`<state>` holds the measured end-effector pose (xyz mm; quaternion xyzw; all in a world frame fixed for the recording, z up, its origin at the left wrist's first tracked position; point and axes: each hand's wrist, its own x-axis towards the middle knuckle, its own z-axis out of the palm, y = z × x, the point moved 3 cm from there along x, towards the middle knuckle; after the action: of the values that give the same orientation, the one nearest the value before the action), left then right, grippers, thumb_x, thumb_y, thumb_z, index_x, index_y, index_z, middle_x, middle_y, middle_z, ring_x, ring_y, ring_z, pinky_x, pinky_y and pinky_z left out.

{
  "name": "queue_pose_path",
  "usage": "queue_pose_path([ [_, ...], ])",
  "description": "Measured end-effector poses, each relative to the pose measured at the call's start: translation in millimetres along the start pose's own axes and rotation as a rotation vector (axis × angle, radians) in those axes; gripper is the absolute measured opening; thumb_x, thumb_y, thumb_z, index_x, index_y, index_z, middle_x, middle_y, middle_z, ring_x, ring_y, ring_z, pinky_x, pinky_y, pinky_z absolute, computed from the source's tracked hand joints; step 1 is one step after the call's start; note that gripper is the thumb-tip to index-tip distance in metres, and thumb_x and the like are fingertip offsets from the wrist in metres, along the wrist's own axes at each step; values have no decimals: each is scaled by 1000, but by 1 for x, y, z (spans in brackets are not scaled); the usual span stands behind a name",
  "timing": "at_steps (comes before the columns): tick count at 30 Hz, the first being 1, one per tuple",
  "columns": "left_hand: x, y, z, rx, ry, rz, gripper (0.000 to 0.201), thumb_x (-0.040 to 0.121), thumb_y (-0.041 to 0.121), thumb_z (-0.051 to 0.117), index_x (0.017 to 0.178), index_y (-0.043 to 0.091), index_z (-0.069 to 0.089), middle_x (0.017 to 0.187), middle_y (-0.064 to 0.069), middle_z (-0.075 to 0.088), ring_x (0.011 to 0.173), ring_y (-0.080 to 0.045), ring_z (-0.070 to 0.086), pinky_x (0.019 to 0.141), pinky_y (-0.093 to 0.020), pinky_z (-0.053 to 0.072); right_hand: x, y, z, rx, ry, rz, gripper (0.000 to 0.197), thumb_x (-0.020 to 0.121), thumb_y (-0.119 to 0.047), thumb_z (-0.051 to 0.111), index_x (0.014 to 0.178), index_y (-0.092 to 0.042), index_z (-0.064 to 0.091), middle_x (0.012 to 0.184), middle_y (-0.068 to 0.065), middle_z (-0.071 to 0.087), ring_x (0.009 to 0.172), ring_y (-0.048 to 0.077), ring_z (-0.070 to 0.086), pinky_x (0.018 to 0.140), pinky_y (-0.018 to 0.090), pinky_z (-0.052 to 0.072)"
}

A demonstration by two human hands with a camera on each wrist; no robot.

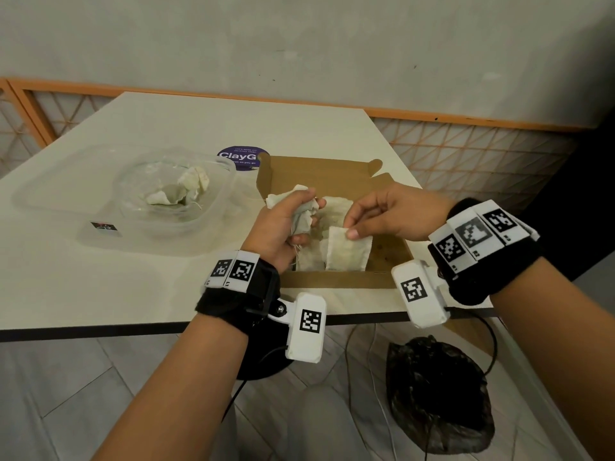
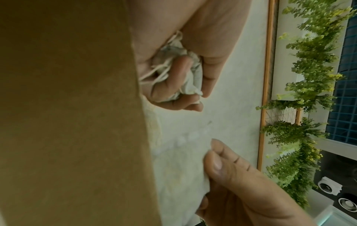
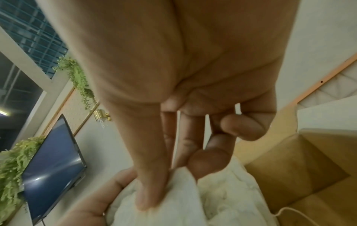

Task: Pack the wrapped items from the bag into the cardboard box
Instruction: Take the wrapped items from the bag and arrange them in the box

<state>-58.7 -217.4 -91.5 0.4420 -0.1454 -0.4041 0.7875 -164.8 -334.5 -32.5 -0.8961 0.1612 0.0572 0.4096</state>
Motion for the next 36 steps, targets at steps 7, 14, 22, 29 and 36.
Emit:
queue_pose_path([
  [7,-1,1,0,14,0,3,13,90,20,57,77,16,57,74,2,61,51,-6,47,30,-12,24,21,9,11,-203,59,56,8,77,-16,74,80,-20,67,71,-4,58,71,11,53,78,27,43],
  [14,2,-1,-1,-22,-1,-68,27,90,40,57,96,14,52,76,-2,59,59,-10,51,32,-14,31,0,6,10,-105,199,5,8,79,-15,71,87,-17,71,72,-11,60,65,0,52,67,11,41],
  [22,-3,-2,2,-129,-24,-200,28,96,32,39,97,10,56,73,-9,61,49,-15,56,32,-13,30,0,15,27,325,460,-50,8,83,-15,67,90,-17,67,72,-1,58,57,0,54,61,15,45],
  [29,-9,-1,10,-33,-127,-211,56,91,61,36,92,14,67,63,2,61,48,-8,54,30,-13,29,19,-10,29,77,434,-111,27,72,-27,77,94,-31,63,101,-2,51,74,2,43,70,13,38],
  [36,-7,2,9,-13,-136,-171,65,86,69,37,110,17,65,78,-3,60,55,-14,52,30,-13,30,16,-9,15,379,595,-216,20,75,-8,74,79,-25,66,78,-3,51,64,9,44,57,6,39],
])
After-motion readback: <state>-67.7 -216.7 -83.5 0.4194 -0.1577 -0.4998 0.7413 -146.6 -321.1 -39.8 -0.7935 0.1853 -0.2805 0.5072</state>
